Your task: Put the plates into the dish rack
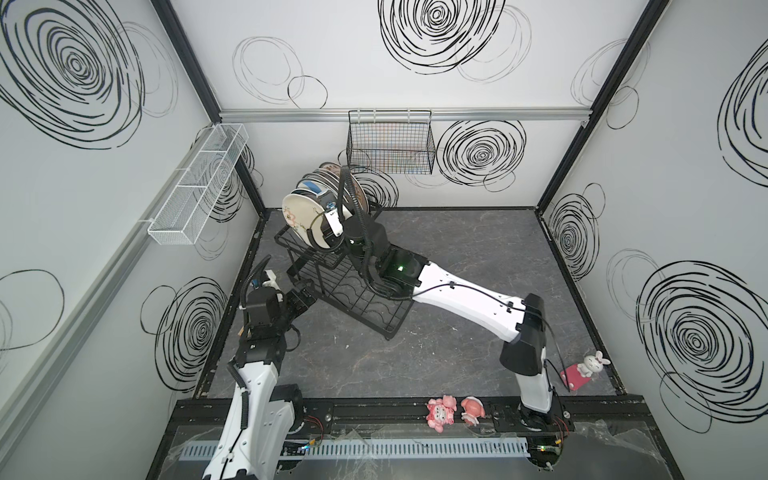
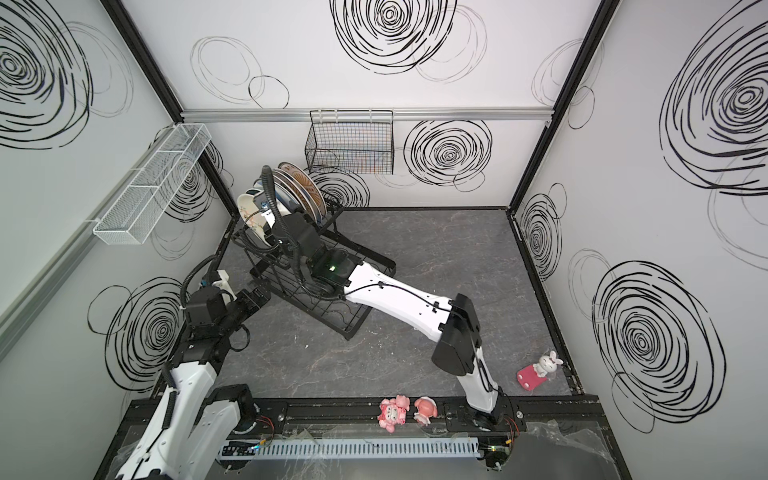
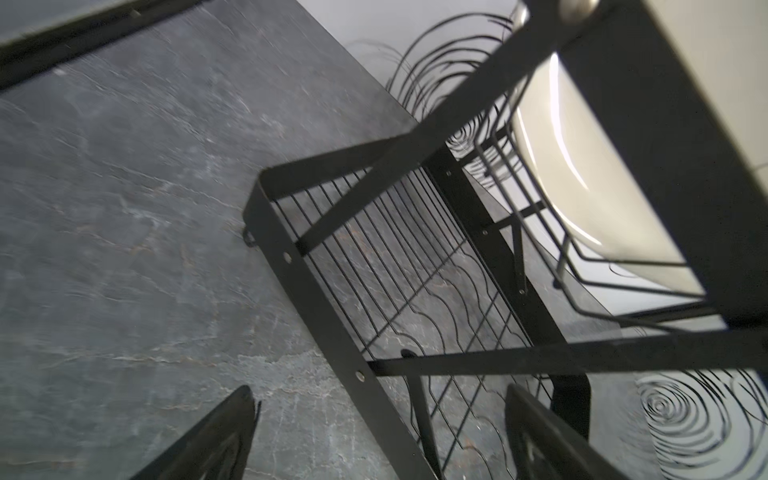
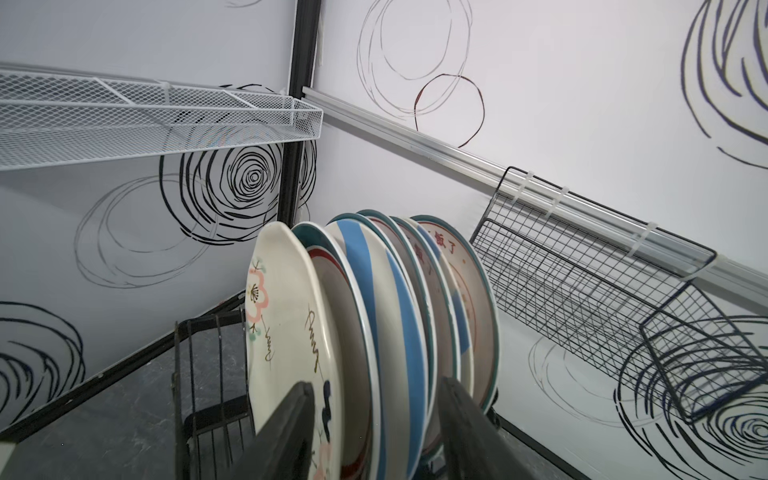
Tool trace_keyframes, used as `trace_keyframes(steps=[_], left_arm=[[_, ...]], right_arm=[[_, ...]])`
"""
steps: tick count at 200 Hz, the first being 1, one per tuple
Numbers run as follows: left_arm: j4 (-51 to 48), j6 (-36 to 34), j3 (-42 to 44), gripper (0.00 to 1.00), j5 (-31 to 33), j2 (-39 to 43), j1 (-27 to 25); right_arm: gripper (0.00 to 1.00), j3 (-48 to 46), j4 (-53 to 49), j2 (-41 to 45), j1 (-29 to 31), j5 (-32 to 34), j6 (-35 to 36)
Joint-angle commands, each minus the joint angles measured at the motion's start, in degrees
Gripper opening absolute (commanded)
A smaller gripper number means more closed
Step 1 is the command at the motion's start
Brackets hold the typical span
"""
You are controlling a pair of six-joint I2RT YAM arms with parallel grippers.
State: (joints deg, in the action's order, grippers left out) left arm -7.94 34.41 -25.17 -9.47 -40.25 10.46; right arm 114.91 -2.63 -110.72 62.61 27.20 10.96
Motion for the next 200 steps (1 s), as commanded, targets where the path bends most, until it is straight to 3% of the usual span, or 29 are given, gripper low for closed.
trace_keyframes(steps=[1, 24, 43, 69, 91, 122, 200], left_arm=[[-0.8, -1.46, -1.25, 0.96, 10.94, 2.21, 0.26], [-0.84, -0.8, -0.55, 0.96, 12.01, 4.22, 0.18], [-0.97, 0.01, 0.83, 0.96, 12.03, 5.88, 0.17], [-0.43, 1.02, 2.83, 0.96, 10.53, 7.71, 0.18], [1.74, 1.47, 4.44, 0.96, 7.96, 7.66, 0.13], [2.6, 0.94, 5.63, 0.96, 6.14, 7.03, 0.18], [4.45, 0.54, 7.75, 0.96, 5.66, 7.3, 0.02]], right_arm=[[0.64, -10.21, -1.01, 13.49, -0.42, -5.22, -4.4], [0.74, -27.41, -3.21, 26.68, -4.64, -7.15, -12.21], [0.79, -39.01, -9.0, 35.86, -11.94, -14.29, -21.55], [0.83, -51.81, -13.95, 41.35, -17.8, -18.62, -29.59], [0.84, -58.63, -12.93, 40.6, -22.6, -21.79, -32.46], [0.84, -64.91, -2.6, 37.39, -26.77, -26.5, -34.17], [0.83, -57.07, -3.2, 16.19, -27.8, -31.73, -37.65]])
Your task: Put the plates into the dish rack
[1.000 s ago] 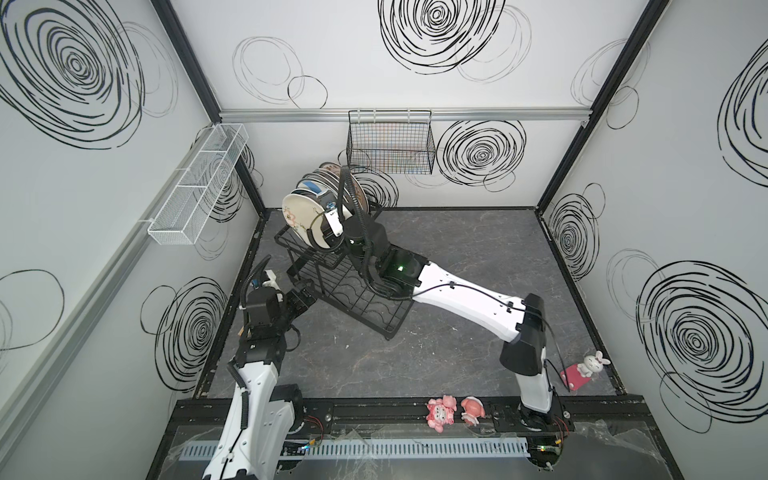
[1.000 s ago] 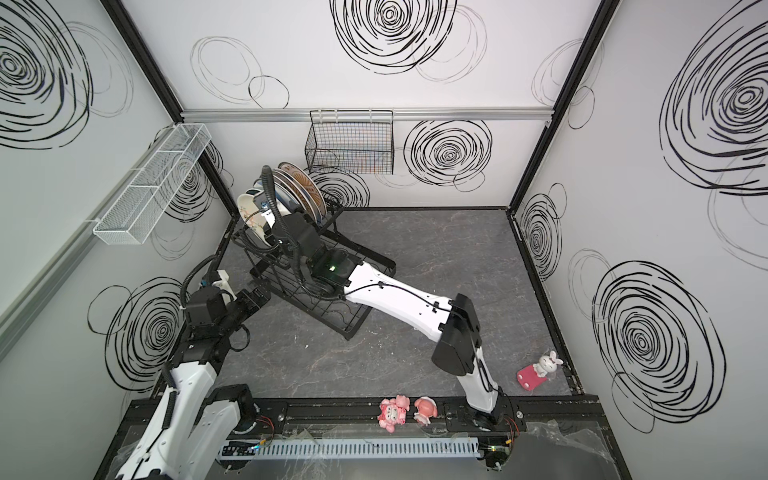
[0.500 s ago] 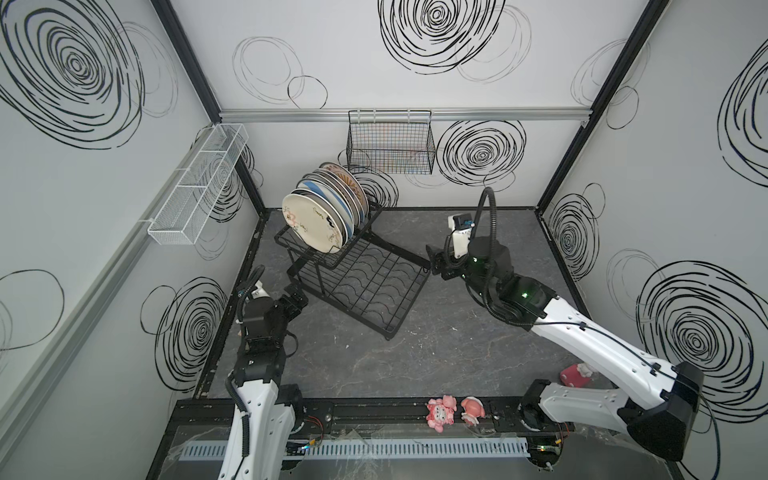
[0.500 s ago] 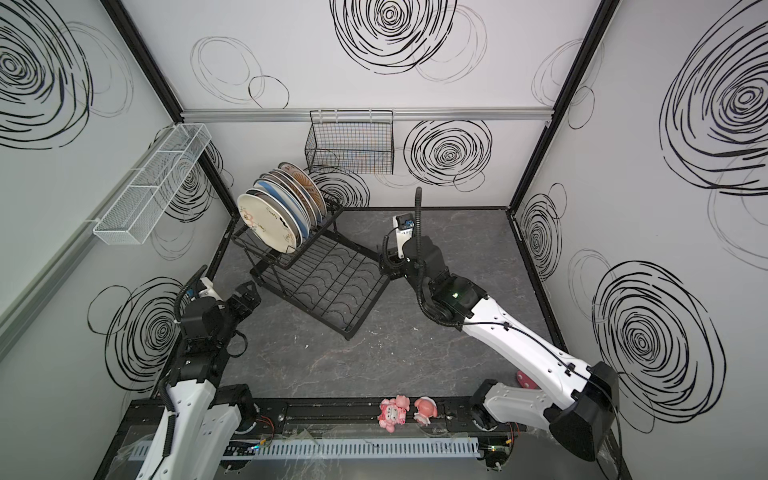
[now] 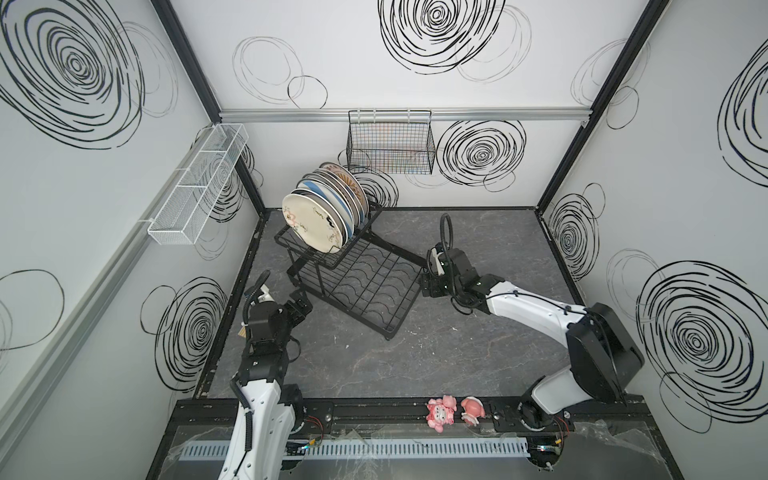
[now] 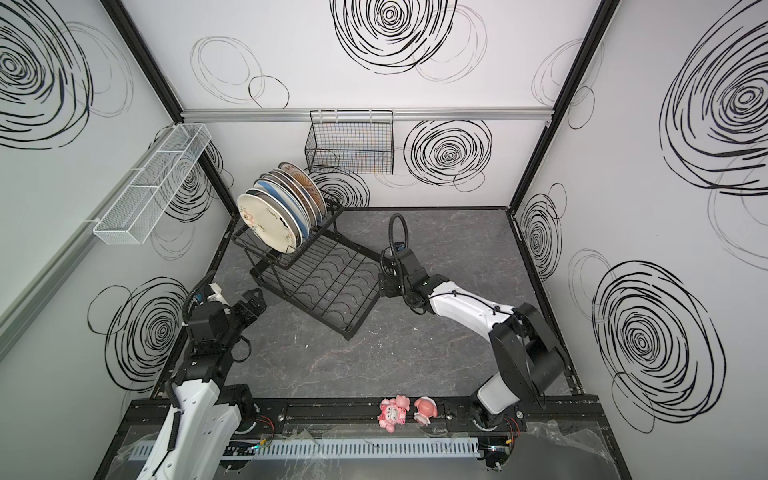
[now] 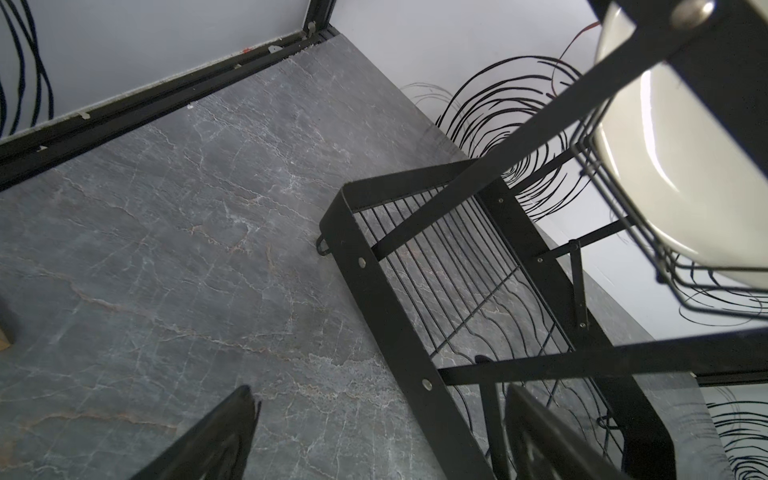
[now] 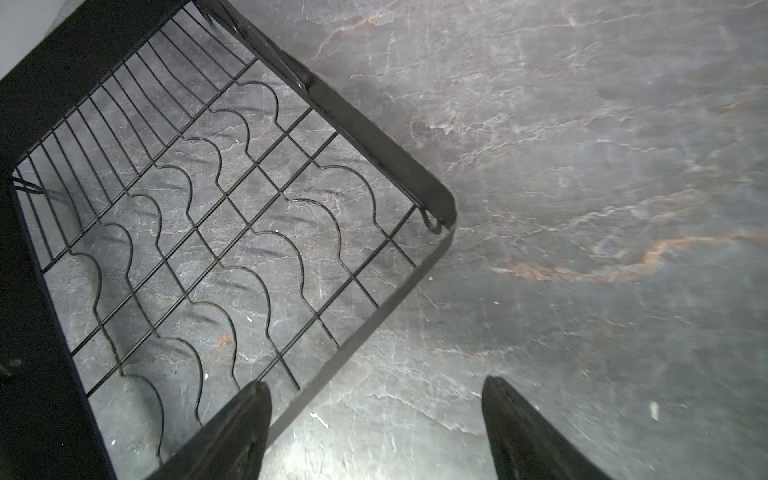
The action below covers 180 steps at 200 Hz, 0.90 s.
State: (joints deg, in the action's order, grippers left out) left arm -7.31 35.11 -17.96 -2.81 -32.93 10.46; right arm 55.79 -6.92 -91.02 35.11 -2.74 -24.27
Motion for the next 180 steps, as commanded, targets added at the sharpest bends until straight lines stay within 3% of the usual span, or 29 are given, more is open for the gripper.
trace_keyframes(steps=[1, 62, 110, 180], left_arm=[[3.8, -0.19, 0.54, 0.96, -1.03, -0.07, 0.01], [5.14, -0.53, 0.62, 0.96, -2.42, -1.57, 0.0], [6.22, -0.27, 0.45, 0.96, -3.24, -2.91, -0.04], [8.12, 0.04, -0.23, 0.96, -4.12, -5.08, -0.18]], right_arm=[[0.83, 2.0, 1.28, -3.61, -0.31, -1.76, -2.48], [0.83, 3.01, 0.53, -7.92, -0.95, 4.19, -2.21], [0.82, 4.37, -3.66, -10.31, -5.1, 5.65, -0.36], [0.8, 2.28, -5.29, -6.62, -15.09, 7.03, 1.36]])
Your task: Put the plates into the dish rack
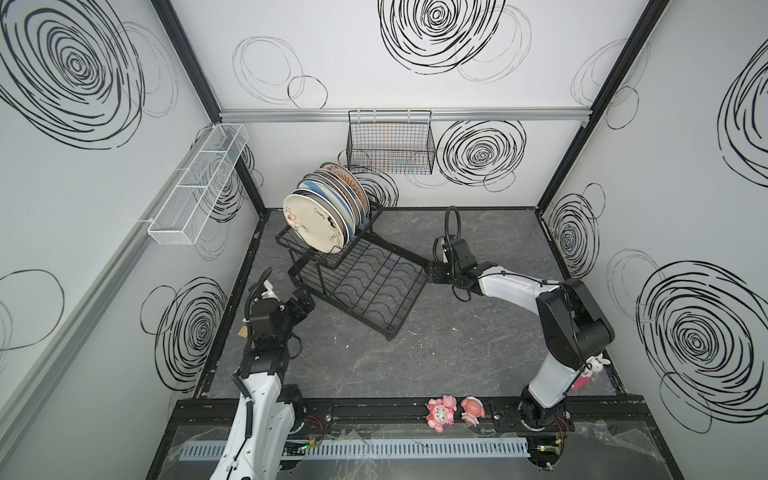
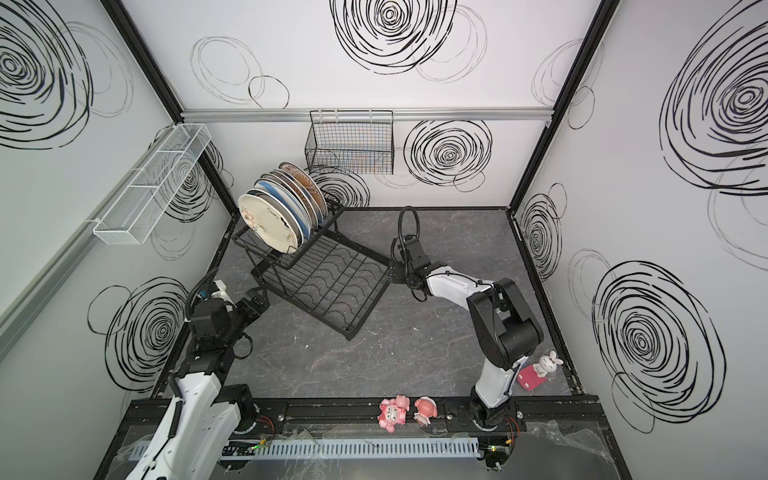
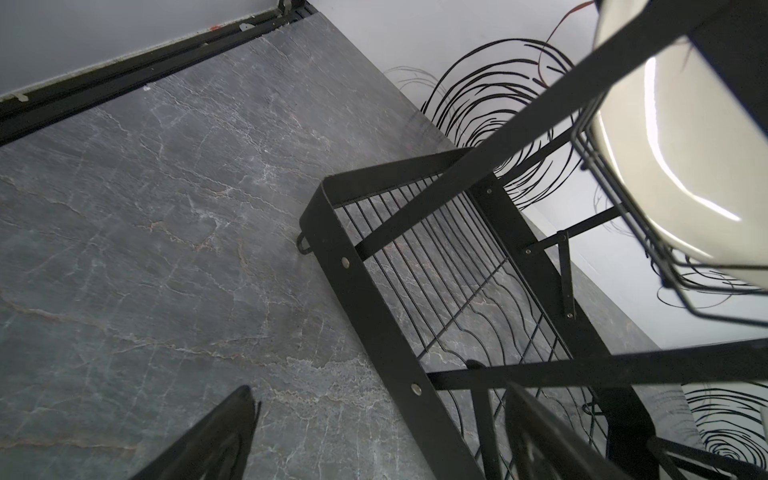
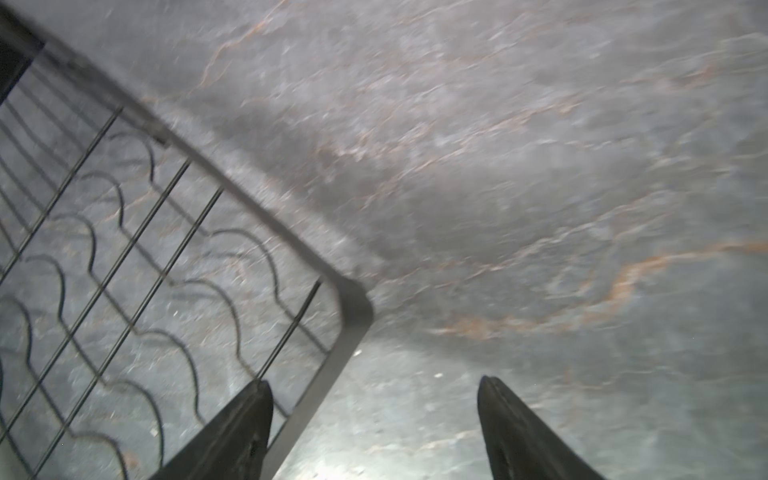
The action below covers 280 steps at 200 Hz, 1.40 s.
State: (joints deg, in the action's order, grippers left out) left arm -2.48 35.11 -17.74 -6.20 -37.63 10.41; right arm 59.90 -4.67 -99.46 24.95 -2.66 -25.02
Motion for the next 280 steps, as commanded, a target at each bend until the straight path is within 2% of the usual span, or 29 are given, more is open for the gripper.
trace_keyframes(steps=[1, 25, 46, 83, 99, 129, 190, 212, 280], left_arm=[[3.28, 0.04, -0.45, 0.96, -0.74, -0.36, -0.13], [3.18, 0.04, -0.84, 0.96, -0.81, -0.45, -0.46], [2.86, -0.21, -0.99, 0.96, -0.3, -0.6, -0.9], [2.75, -0.57, -0.82, 0.96, 0.66, -1.22, -1.1], [3.09, -0.32, -0.51, 0.96, 0.47, -1.14, -1.18], [3.11, -0.06, -0.22, 0.96, 0.43, -1.05, -1.27], [3.82, -0.04, -0.11, 0.96, 0.84, -1.13, -1.89], [4.46, -0.22, 0.21, 0.96, 1.24, -1.47, -2.07], [6.74, -0.31, 2.06, 0.96, 1.5, 0.3, -2.68]], right_arm=[[0.8, -1.86, -7.59, 1.91, -5.05, 6.99, 2.09], [0.8, -2.37, -8.61, 3.26, -8.19, 8.24, 2.94], [0.8, -4.34, -6.6, 6.64, -9.97, 2.04, 3.04], [0.8, -8.82, 1.45, 16.81, -7.1, -9.57, -0.52], [0.81, -10.62, 5.46, 19.32, -4.18, -11.48, -2.09], [0.82, -9.42, 5.04, 16.46, 0.7, -7.92, -3.29], [0.83, -3.97, 2.59, 6.71, 4.57, -4.12, -3.38], [0.83, -3.71, 2.67, 4.75, 5.15, -4.86, -3.31], [0.83, -1.32, -4.77, 0.78, 5.61, 3.63, -0.26]])
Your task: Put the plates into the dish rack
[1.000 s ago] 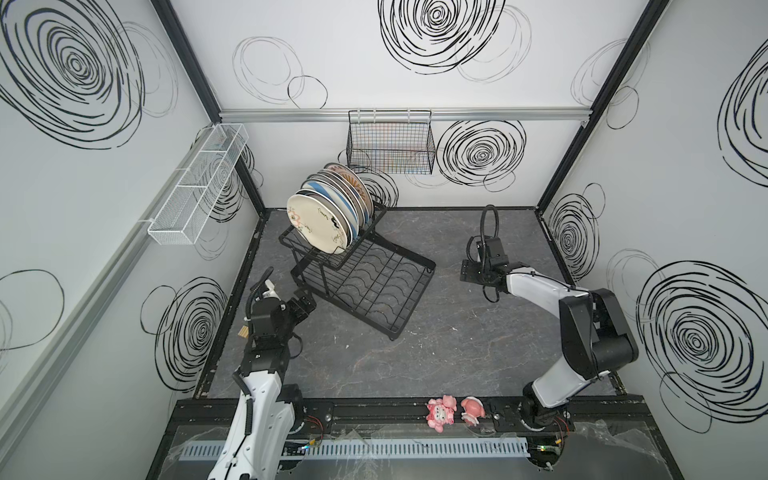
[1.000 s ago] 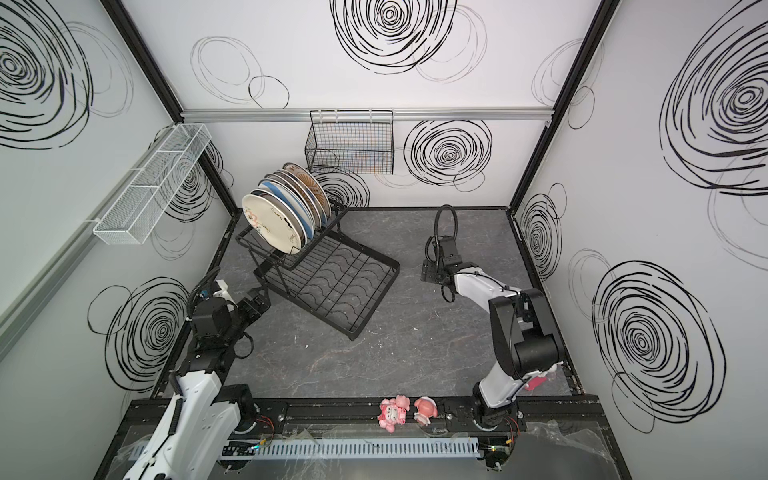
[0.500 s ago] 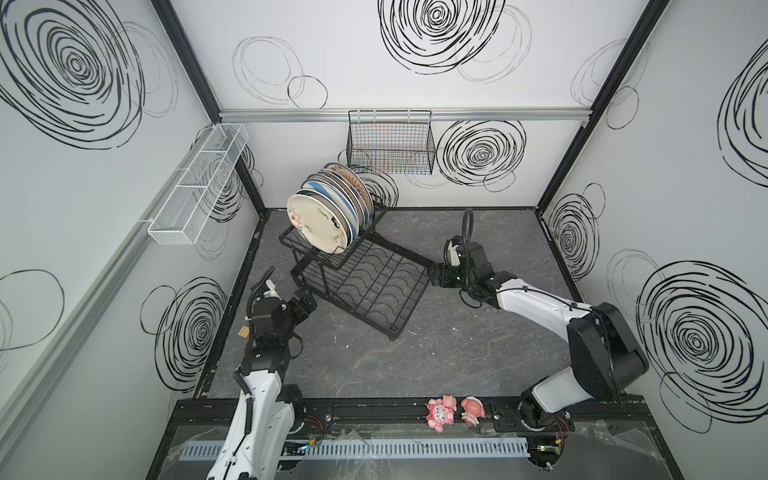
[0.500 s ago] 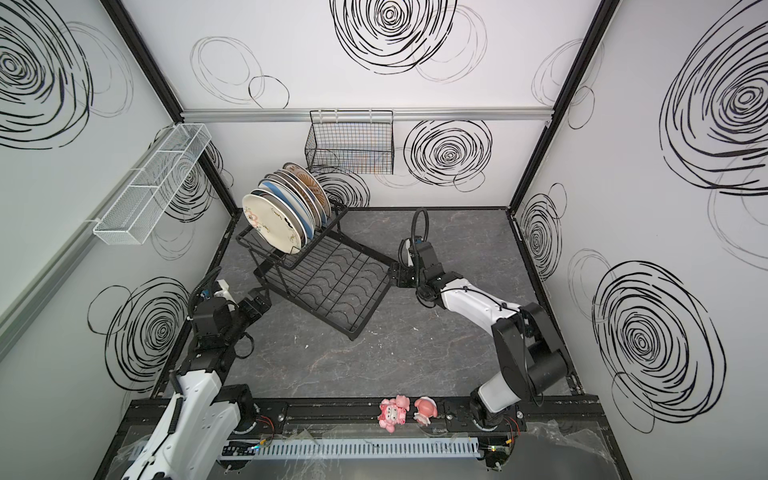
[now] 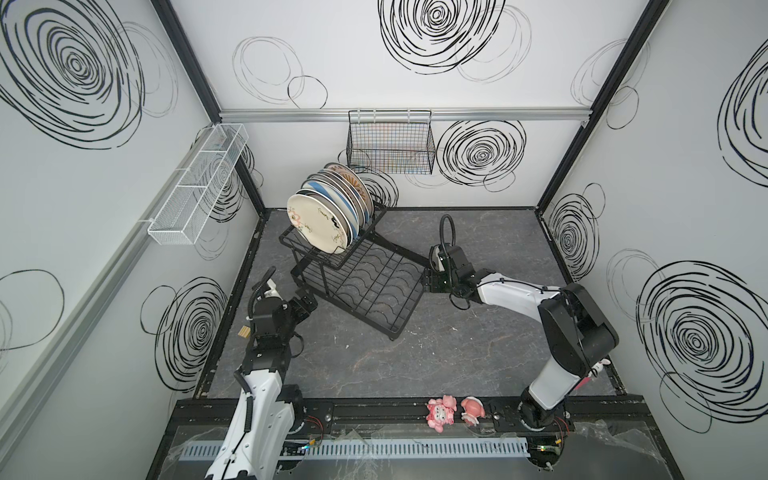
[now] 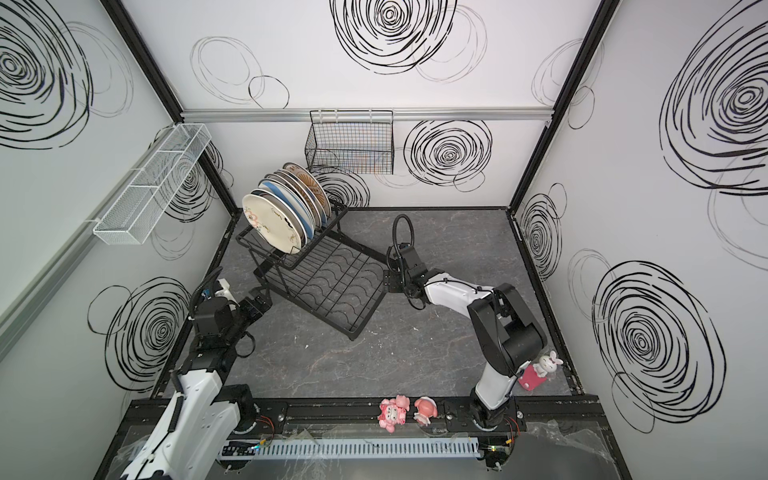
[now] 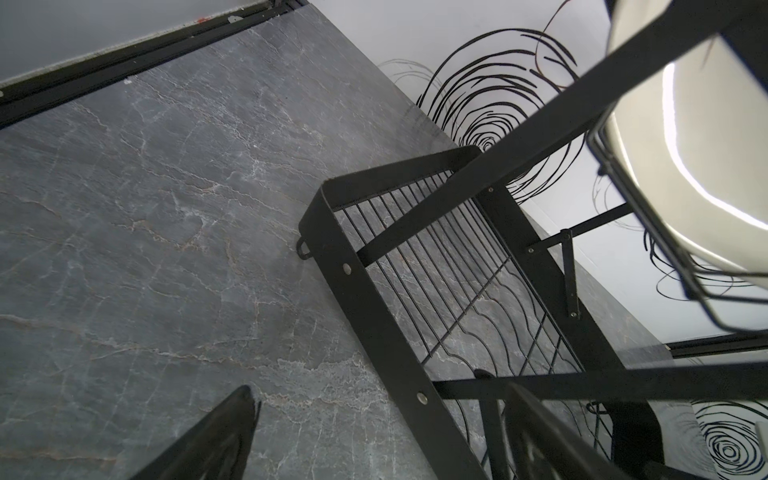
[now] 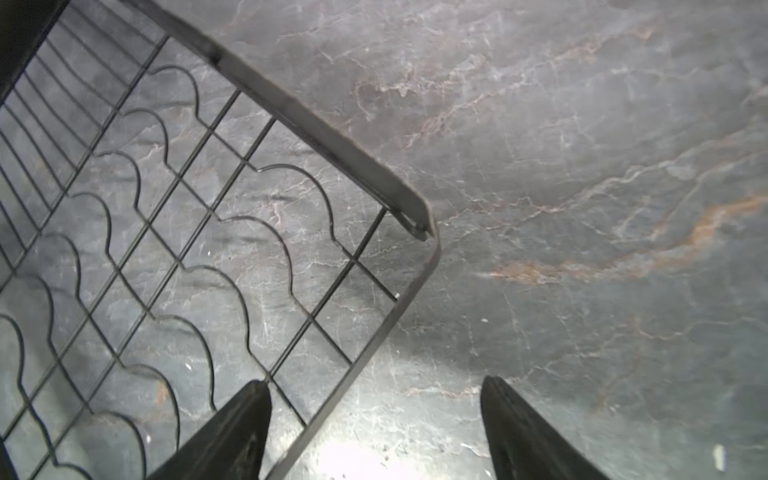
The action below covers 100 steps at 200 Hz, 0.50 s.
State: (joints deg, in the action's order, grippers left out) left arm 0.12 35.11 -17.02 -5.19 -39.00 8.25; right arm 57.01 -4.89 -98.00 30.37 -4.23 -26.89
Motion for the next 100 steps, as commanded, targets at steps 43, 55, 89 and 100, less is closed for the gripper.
trace_keyframes(steps=[43, 55, 89, 100], left_arm=[[4.2, -1.88, 1.02, 0.96, 2.02, 1.57, -1.42], [4.27, -3.03, 0.68, 0.96, 3.68, 1.32, -2.11], [5.8, -4.44, -0.04, 0.96, 7.57, 0.81, -3.23], [6.45, -4.42, -0.42, 0.96, 7.9, 0.06, -3.24]], right_arm=[[0.83, 1.61, -6.06, -0.49, -3.1, 5.98, 2.62], [0.83, 1.68, -6.86, -0.49, -5.06, 5.89, 3.19], [0.82, -0.85, -7.15, 1.73, -11.43, 5.81, 4.55], [0.82, -1.51, -7.53, 2.29, -13.29, 5.66, 4.9]])
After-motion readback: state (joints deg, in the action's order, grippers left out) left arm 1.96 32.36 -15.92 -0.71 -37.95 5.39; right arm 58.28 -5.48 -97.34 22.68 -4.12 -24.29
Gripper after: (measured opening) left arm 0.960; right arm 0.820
